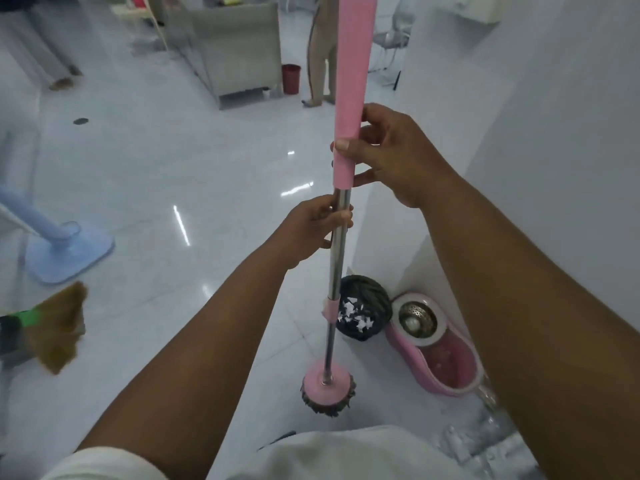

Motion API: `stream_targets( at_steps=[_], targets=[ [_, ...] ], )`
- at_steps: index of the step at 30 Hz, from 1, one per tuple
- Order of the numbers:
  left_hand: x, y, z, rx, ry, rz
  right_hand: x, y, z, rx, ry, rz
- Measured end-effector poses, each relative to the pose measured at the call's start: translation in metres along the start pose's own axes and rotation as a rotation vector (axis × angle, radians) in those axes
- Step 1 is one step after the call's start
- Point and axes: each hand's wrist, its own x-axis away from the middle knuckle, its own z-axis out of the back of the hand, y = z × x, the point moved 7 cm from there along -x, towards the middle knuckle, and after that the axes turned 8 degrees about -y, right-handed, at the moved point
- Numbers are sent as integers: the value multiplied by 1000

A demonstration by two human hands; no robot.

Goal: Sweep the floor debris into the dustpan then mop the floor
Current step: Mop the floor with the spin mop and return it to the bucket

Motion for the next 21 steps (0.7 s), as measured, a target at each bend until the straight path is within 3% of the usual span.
stream_targets(
  at_steps=[11,21],
  targets=[
    [-60,40,-145,-70,-434,-103,118,3,113,146,473,-194],
    [-112,69,-241,-151,-576,-184,172,11,189,319,734,-271]
  ],
)
